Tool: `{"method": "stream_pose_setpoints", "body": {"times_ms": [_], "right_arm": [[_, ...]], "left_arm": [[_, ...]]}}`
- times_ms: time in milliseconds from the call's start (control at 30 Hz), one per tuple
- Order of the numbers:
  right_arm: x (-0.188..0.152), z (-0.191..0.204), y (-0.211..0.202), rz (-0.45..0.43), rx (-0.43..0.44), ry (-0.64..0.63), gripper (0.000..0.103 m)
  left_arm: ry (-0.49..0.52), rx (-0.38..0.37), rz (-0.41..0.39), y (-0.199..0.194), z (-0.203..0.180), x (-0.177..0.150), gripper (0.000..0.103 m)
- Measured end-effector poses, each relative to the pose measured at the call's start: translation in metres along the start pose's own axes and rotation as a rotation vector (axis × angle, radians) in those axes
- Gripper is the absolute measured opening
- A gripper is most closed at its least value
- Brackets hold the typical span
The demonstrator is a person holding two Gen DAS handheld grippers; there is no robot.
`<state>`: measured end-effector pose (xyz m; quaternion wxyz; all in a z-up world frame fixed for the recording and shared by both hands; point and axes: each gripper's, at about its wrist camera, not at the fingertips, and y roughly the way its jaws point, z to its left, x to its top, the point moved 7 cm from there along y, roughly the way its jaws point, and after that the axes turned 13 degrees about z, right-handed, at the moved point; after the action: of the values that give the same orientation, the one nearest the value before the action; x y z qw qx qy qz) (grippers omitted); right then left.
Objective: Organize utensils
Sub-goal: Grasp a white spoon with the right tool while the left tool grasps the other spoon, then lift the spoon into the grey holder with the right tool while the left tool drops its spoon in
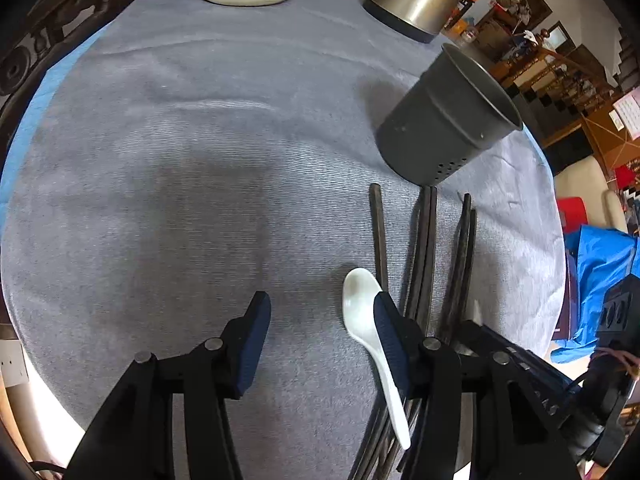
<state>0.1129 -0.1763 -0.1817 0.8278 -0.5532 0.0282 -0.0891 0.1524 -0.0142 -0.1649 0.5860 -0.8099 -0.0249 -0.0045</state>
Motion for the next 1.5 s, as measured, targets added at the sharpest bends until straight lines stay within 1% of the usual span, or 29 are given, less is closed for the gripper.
{"method": "stream_pose_setpoints", "body": {"times_ms": [100,133,167,200,233,267,333,367,400,433,500,533,567,767,800,867,900,1000,1067,1133,1167,1233,1300,1367,1400,1433,1500], "right_arm": [[0.000,-0.026,-0.013,-0.033,-0.011,0.043,0.029],[0.001,-0.037,-0.018,-0.040,-0.001,0.066,0.029],[0.001,-0.043,-0.021,-0.045,0.008,0.082,0.029],[0.001,-0.051,-0.026,-0.055,0.019,0.099,0.029],[0.001,-0.058,-0.030,-0.063,0.011,0.105,0.029],[0.001,-0.063,-0.033,-0.070,-0.004,0.108,0.029],[0.000,-0.068,-0.033,-0.069,-0.027,0.112,0.029],[-0.001,-0.068,-0.030,-0.061,-0.024,0.116,0.029],[-0.002,-0.069,-0.031,-0.068,-0.026,0.115,0.029],[-0.002,-0.070,-0.033,-0.070,-0.040,0.107,0.029],[-0.003,-0.072,-0.034,-0.071,-0.054,0.097,0.029],[-0.004,-0.075,-0.036,-0.071,-0.056,0.095,0.029],[-0.001,-0.068,-0.030,-0.071,-0.058,0.093,0.029],[-0.003,-0.065,-0.029,-0.060,-0.066,0.077,0.029],[0.000,-0.061,-0.025,-0.058,-0.060,0.076,0.029],[0.003,-0.055,-0.025,-0.055,-0.014,0.074,0.029],[0.003,-0.053,-0.029,-0.070,0.000,0.074,0.029],[0.011,-0.045,-0.047,-0.150,0.038,0.063,0.029],[0.017,-0.040,-0.063,-0.216,0.070,0.062,0.029],[0.025,-0.033,-0.086,-0.322,0.104,0.054,0.029],[0.029,-0.030,-0.095,-0.356,0.113,0.053,0.029],[0.041,-0.021,-0.118,-0.463,0.170,0.050,0.029],[0.051,-0.013,-0.137,-0.548,0.203,0.046,0.029],[0.061,-0.004,-0.154,-0.628,0.236,0.038,0.029],[0.067,0.001,-0.163,-0.672,0.243,0.038,0.029],[0.075,0.005,-0.170,-0.714,0.248,0.037,0.029],[0.087,0.012,-0.181,-0.771,0.270,0.036,0.029]], "left_arm": [[0.011,0.021,0.019,0.010,-0.006,0.005,0.055],[0.011,0.026,0.024,0.013,-0.007,0.006,0.055],[0.016,0.039,0.010,0.012,-0.010,0.008,0.055],[0.024,0.036,0.012,0.014,-0.013,0.010,0.053],[0.028,0.029,0.019,0.015,-0.015,0.011,0.050],[0.031,0.038,0.015,0.015,-0.017,0.012,0.049],[0.042,0.051,0.013,0.017,-0.022,0.015,0.038],[0.051,0.061,0.008,0.019,-0.025,0.016,0.033],[0.057,0.062,0.011,0.023,-0.030,0.017,0.021],[0.062,0.067,0.013,0.024,-0.030,0.017,0.015],[0.070,0.082,0.002,0.024,-0.030,0.018,0.009],[0.077,0.079,-0.004,0.023,-0.033,0.014,0.008],[0.082,0.075,-0.007,0.025,-0.034,0.015,0.008],[0.100,0.073,-0.033,0.008,-0.015,0.012,0.006],[0.100,0.070,-0.037,0.005,-0.014,0.014,0.006],[0.098,0.068,-0.059,-0.006,-0.010,0.014,0.006],[0.095,0.066,-0.079,-0.014,-0.008,0.015,0.006],[0.083,0.053,-0.144,-0.039,-0.004,0.018,0.006],[0.070,0.051,-0.207,-0.059,-0.005,0.023,0.006],[0.060,0.039,-0.264,-0.079,-0.012,0.028,0.006],[0.050,0.031,-0.298,-0.089,-0.014,0.031,0.006],[0.036,0.018,-0.357,-0.109,-0.020,0.042,0.006],[0.025,0.011,-0.436,-0.131,-0.028,0.056,0.006],[0.018,0.006,-0.505,-0.145,-0.040,0.072,0.006],[0.013,-0.004,-0.547,-0.155,-0.043,0.079,0.006],[0.008,-0.008,-0.571,-0.160,-0.047,0.087,0.006],[-0.004,-0.017,-0.645,-0.173,-0.054,0.104,0.006]]}}
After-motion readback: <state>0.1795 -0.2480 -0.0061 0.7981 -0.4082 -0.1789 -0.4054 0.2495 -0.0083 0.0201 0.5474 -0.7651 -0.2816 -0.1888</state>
